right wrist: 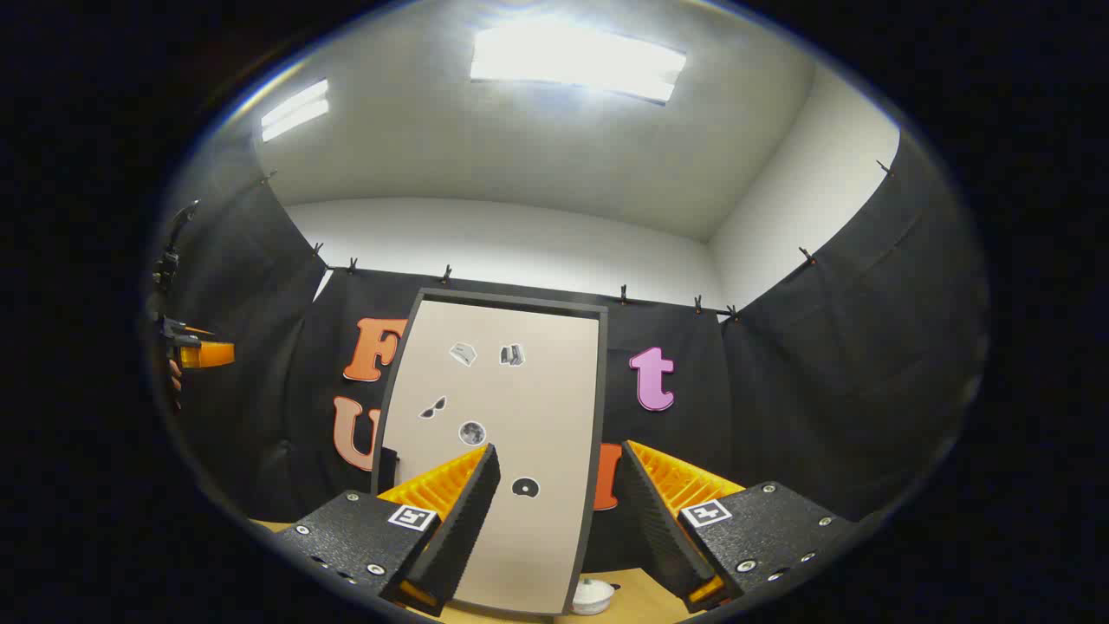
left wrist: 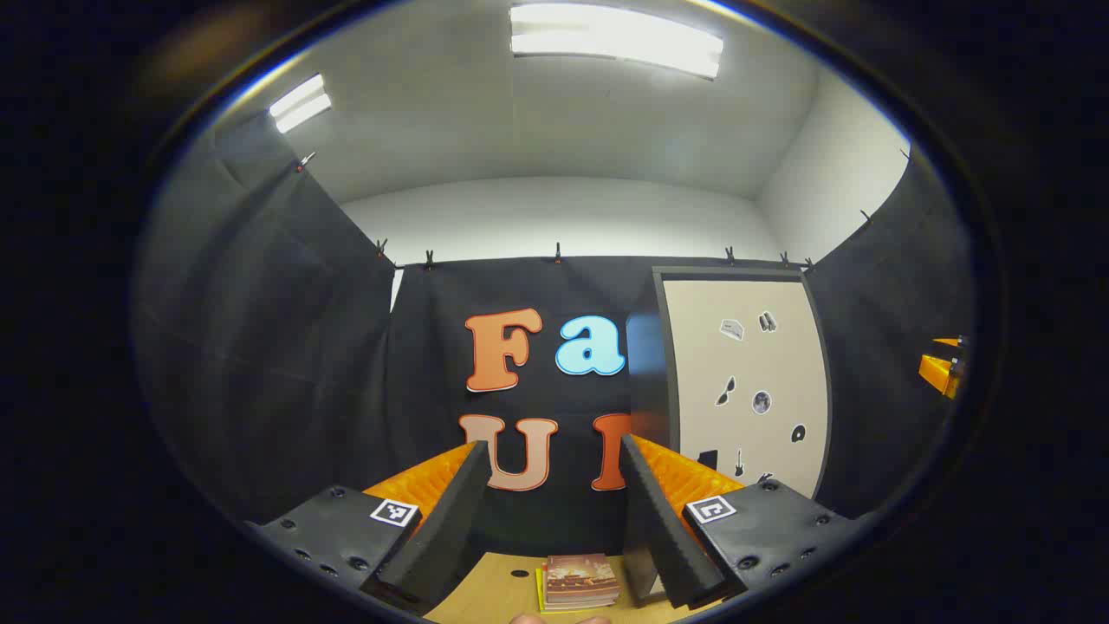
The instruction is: Open the cabinet door with the right hand, grasp the bottle in the cabinet with the left hand and place it on the coaster, then close the cabinet door with the right hand.
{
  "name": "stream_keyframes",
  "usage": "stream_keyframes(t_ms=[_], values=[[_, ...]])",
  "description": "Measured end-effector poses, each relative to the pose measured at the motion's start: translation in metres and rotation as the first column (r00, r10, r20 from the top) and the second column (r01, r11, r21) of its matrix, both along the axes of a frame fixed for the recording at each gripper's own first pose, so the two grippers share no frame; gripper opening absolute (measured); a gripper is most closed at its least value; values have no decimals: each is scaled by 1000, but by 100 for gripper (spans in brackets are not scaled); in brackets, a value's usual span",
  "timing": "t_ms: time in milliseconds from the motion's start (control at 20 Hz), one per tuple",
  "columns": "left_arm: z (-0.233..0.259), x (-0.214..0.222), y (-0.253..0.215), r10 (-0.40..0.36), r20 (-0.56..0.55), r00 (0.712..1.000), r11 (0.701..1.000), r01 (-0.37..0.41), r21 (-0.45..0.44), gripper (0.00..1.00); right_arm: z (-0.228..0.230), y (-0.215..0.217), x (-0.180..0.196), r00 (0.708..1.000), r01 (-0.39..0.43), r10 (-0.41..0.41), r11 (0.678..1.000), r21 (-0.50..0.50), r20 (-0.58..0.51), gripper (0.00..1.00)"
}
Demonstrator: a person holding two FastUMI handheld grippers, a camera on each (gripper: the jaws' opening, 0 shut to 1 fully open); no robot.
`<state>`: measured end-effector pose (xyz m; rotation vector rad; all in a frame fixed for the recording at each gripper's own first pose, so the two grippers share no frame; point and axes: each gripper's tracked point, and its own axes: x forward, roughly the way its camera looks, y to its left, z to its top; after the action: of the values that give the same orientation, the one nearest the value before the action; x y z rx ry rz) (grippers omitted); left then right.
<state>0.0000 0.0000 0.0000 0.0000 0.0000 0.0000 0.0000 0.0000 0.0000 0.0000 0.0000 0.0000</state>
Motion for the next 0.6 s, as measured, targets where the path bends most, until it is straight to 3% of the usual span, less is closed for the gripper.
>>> stream_keyframes(t_ms=[300, 600], values=[[3, 10, -22, -12, 12, 1000, 1000, 12, 21, 97, 2, 31, 15, 995, -99, 99, 994, 47, 16, 86], [-11, 28, -32, -8, -3, 1000, 999, 8, 49, 95, -1, 42, 23, 992, -128, 127, 991, 32, 15, 85]])
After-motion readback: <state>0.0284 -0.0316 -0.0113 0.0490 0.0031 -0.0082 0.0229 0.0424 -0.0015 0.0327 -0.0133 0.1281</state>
